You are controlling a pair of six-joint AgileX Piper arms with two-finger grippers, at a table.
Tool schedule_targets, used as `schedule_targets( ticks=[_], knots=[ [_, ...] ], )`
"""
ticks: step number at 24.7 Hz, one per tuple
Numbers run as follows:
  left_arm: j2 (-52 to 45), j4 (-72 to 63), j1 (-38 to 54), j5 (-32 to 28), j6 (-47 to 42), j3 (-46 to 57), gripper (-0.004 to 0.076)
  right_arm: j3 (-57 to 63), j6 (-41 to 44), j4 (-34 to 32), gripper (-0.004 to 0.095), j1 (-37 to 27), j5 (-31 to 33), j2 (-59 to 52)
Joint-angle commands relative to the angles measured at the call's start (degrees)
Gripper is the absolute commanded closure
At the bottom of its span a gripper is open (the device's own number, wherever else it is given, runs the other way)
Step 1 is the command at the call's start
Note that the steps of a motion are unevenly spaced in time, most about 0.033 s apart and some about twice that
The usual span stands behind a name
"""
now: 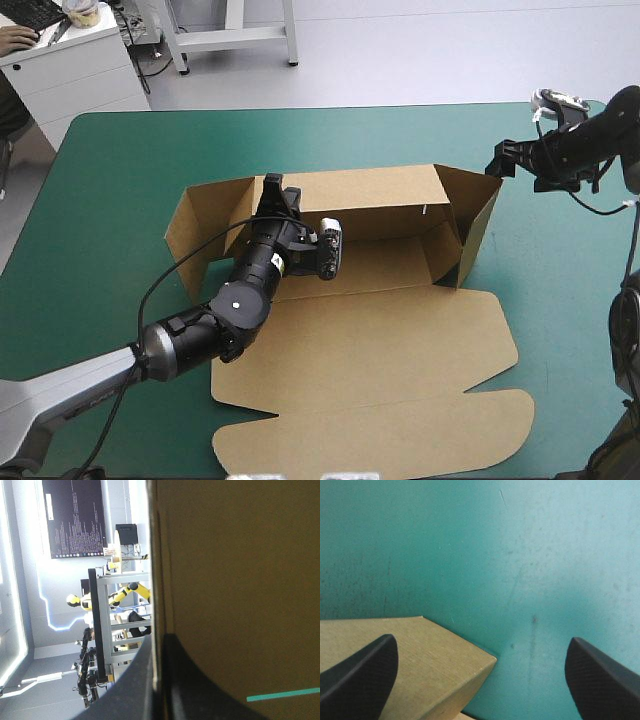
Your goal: Fold the box
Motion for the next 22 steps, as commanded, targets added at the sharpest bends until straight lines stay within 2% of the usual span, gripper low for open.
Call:
schedule_targets(
  ticks=[1,4,9,15,17,19,20,22],
  knots=[
    [-1.9,5.5,0.2,2.3,-0.8,-1.8,0.0734,2.0,-1.6,3.0,0.0076,-0.1,0.9,-4.2],
    [-1.9,5.5,0.2,2.4,-0.8,-1.8,0.0734,4.2,-3.0,4.9,0.0076,-0.1,0.9,-5.2],
    [-1.9,5.5,0.2,2.3,-0.8,-1.8,0.0734,7.5,-4.0,4.4,0.0076,-0.1,0.4,-7.2],
    [-1.9,5.5,0.2,2.3,-1.8,-1.8,0.0734,18.2,-9.3,7.7,0.0076,-0.1,-6.3,-13.2],
    [-1.9,5.5,0.2,2.3,-1.8,-1.8,0.0734,23.4,-14.3,11.1,0.0076,-0.1,-8.8,-15.6],
    [-1.9,5.5,0.2,2.3,-1.8,-1.8,0.0734,28.2,-23.0,15.4,0.0076,-0.1,-9.4,-17.1],
    [-1.9,5.5,0.2,2.3,-1.8,-1.8,0.0734,30.4,-29.8,18.5,0.0076,-0.1,-8.5,-17.5],
    [-1.9,5.5,0.2,2.3,-1.8,-1.8,0.0734,32.7,-37.7,22.9,0.0076,-0.1,-6.1,-17.4]
  ],
)
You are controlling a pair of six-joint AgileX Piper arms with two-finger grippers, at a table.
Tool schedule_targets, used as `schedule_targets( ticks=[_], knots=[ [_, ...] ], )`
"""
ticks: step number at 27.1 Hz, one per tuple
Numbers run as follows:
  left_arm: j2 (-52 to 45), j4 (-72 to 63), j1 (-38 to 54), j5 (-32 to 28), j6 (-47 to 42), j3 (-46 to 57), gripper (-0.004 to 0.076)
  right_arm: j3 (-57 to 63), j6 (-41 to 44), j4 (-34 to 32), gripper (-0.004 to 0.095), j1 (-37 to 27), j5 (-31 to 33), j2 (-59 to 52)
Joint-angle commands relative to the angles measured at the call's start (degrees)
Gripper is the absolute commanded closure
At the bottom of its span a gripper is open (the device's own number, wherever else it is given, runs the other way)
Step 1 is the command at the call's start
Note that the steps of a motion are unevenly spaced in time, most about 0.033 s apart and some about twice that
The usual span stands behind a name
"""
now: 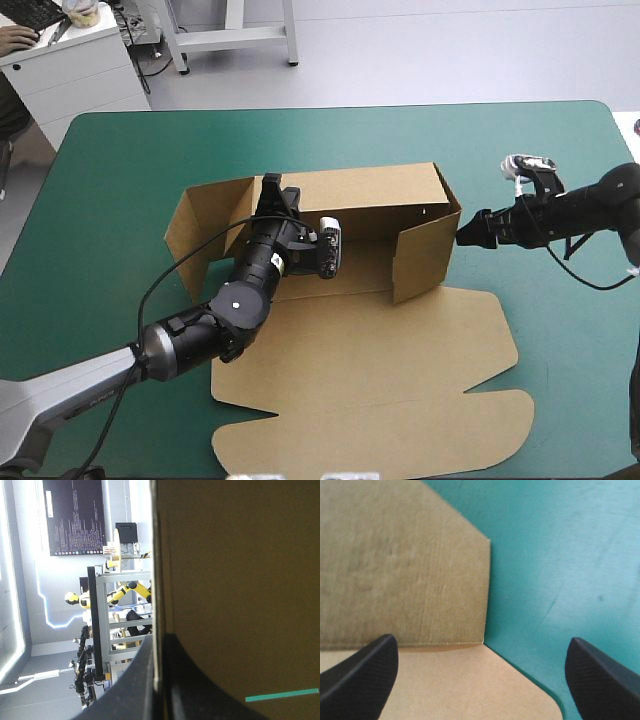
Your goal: Fold the box
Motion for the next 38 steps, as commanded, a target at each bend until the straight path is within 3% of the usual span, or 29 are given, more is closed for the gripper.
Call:
schedule_targets(
  ticks=[1,9,17,21,30,38],
  knots=[
    [-1.9,5.5,0.2,2.2,-0.8,-1.8,0.0734,1.5,-10.1,7.9,0.0076,-0.1,1.6,-2.7],
    [-1.9,5.6,0.2,2.1,-0.8,-1.8,0.0734,2.8,-20.1,13.2,0.0096,0.2,1.6,-2.7],
    [-1.9,5.6,0.2,2.1,-0.8,-1.8,0.0734,3.5,-22.5,13.6,0.0120,8.2,-3.9,-3.0],
    [-1.9,5.6,0.2,2.1,-0.8,-1.8,0.0734,8.3,-21.9,13.6,0.0157,12.0,-11.7,-5.8],
    [-1.9,5.6,0.2,2.1,-0.8,-1.8,0.0734,22.3,-23.0,15.7,0.0167,20.6,-39.7,-17.5],
    [-1.9,5.5,0.2,2.1,-0.8,-1.8,0.0734,22.8,-23.0,17.4,0.0196,26.4,-49.7,-15.8]
  ],
)
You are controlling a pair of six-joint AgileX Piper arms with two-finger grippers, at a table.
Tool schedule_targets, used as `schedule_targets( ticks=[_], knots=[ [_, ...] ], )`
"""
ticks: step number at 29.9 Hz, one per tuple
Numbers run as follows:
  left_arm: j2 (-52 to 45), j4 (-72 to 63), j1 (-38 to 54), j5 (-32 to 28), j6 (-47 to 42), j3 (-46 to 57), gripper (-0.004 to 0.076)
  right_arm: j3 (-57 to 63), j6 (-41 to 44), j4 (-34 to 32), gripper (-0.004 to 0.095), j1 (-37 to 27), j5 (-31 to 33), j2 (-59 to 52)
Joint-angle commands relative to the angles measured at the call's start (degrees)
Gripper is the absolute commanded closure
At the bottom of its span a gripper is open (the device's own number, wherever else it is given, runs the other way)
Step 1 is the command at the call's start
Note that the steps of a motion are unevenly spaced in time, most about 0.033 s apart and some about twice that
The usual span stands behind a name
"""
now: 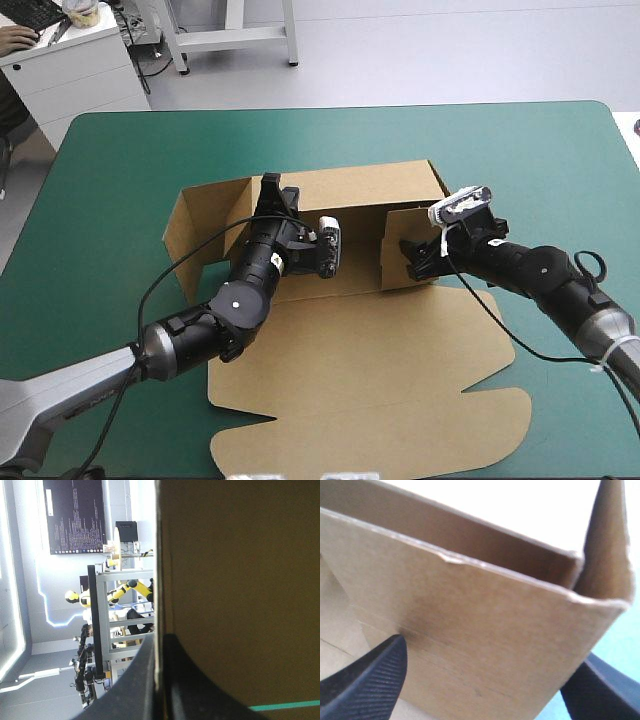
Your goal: Fold the box
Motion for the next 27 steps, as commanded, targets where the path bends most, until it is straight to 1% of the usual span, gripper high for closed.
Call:
schedule_targets(
  ticks=[1,2,3,4,6,8,9,13,18,21,23,24,27],
  knots=[
    [-1.9,5.5,0.1,1.9,-0.8,-1.8,0.0734,-1.3,-0.7,2.4,0.0231,1.8,-4.7,0.0],
    [-1.9,5.5,0.1,1.9,-0.8,-1.8,0.0734,-1.3,-0.7,2.7,0.0285,2.1,-5.1,0.5],
    [-1.9,5.5,0.1,1.9,-0.8,-1.8,0.0734,-1.3,-0.7,3.3,0.0359,2.3,-5.8,0.7],
    [-1.9,5.5,0.1,1.9,-0.8,-1.8,0.0734,-1.3,-0.7,3.9,0.0453,2.3,-6.3,1.1],
    [-1.9,5.5,0.1,1.9,-0.8,-1.8,0.0734,-1.3,-0.9,4.2,0.0656,2.3,-7.0,1.4],
    [-1.9,5.5,0.1,1.9,-0.9,-1.8,0.0734,-1.3,-2.3,4.2,0.0893,2.3,-7.0,1.5],
    [-1.9,5.5,0.1,1.9,-0.9,-1.8,0.0734,-1.3,-2.7,4.2,0.0923,2.3,-6.9,1.5],
    [-1.9,5.5,0.1,1.7,-1.0,-1.8,0.0734,-1.3,-3.2,4.2,0.0928,2.3,-6.9,1.5],
    [-1.9,5.7,0.1,3.5,-1.2,-1.8,0.0732,-1.3,-3.2,4.2,0.0928,2.3,-7.1,1.5],
    [-1.9,5.7,0.1,3.4,-1.2,-1.8,0.0705,-1.3,-2.5,5.2,0.0927,2.3,-7.7,1.5],
    [-1.9,5.7,0.1,3.1,-1.4,-1.8,0.0640,-1.3,-2.5,7.0,0.0927,2.3,-8.7,1.5],
    [-1.9,5.7,0.1,2.7,-1.5,-1.8,0.0591,-1.3,-2.5,7.1,0.0927,2.3,-9.1,1.5],
    [-1.9,5.6,0.1,1.9,-1.7,-1.8,0.0391,-1.3,-2.5,7.1,0.0927,2.3,-9.7,1.5]
  ],
)
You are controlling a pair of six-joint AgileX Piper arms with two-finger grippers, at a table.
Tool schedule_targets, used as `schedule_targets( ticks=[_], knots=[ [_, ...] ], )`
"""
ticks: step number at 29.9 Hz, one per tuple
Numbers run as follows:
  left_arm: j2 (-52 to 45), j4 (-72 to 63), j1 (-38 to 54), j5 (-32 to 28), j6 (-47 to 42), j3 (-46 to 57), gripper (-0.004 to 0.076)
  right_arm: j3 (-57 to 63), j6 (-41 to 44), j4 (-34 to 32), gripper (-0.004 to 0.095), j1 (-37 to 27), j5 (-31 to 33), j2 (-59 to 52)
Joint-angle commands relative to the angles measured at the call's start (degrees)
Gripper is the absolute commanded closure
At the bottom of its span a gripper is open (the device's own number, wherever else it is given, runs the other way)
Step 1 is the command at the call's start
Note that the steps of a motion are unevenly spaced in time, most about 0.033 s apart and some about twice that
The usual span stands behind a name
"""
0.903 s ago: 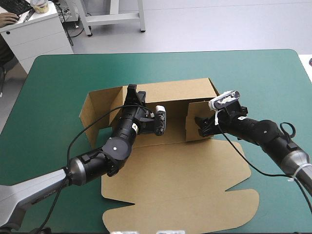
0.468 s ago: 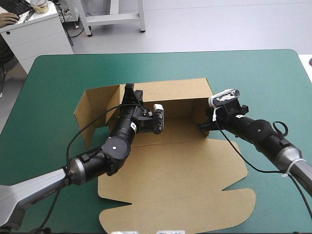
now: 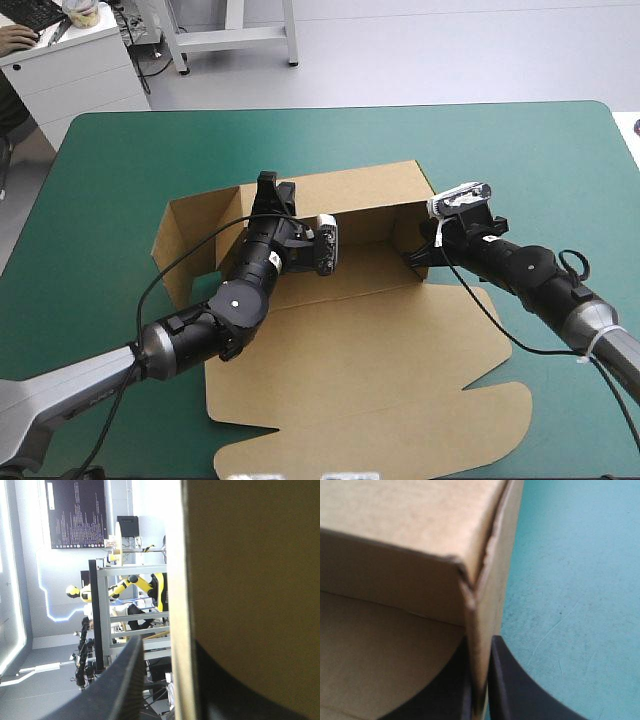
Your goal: Fold the box
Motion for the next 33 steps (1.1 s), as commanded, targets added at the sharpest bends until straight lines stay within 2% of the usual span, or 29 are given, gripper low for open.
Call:
schedule_targets(
  ticks=[1,3,6,10,16,19,23,24,26,29,30,33],
  knots=[
    [-1.9,5.7,-0.3,1.2,-1.8,-1.8,0.0335,-1.4,-0.7,1.3,0.0927,0.2,-1.4,-1.6],
    [-1.9,5.7,-0.3,1.2,-2.8,-1.8,0.0219,-1.4,-0.2,1.4,0.0926,0.2,-1.4,-1.6],
    [-1.9,5.7,-0.5,1.3,-5.4,-1.8,0.0157,-1.4,1.7,1.4,0.0927,0.2,-1.9,-1.5],
    [-1.9,5.7,-3.2,5.0,-5.4,-1.8,0.0157,-1.4,1.7,1.4,0.0926,0.2,-4.6,-1.4],
    [-1.9,5.7,-10.7,14.0,-5.4,-1.8,0.0157,-2.1,1.7,1.4,0.0927,0.2,-11.3,-1.1],
    [-1.9,5.1,-13.8,15.9,-5.4,-1.8,0.0157,-4.0,1.7,1.4,0.0927,0.2,-13.8,-0.1],
    [-1.9,2.8,-16.8,17.5,-5.4,-1.8,0.0162,-7.2,1.7,1.4,0.0927,0.2,-14.1,2.5],
    [-1.9,1.2,-17.4,17.9,-5.4,-1.8,0.0181,-7.7,1.7,1.4,0.0927,0.2,-14.0,3.0],
    [-1.9,-4.9,-18.3,18.2,-4.3,-2.1,0.0315,-8.1,1.7,1.4,0.0927,0.2,-13.4,3.7],
    [-2.0,-16.3,-18.6,17.2,4.5,-2.8,0.0730,-8.1,1.7,1.4,0.0927,0.2,-13.3,3.8],
    [-2.0,-19.1,-18.6,17.2,7.1,-3.2,0.0708,-8.1,1.7,1.4,0.0927,0.2,-13.3,3.8],
    [-2.0,-26.9,-17.1,16.7,12.5,-5.6,0.0710,-8.1,1.7,1.4,0.0928,0.2,-13.3,3.8]
  ],
)
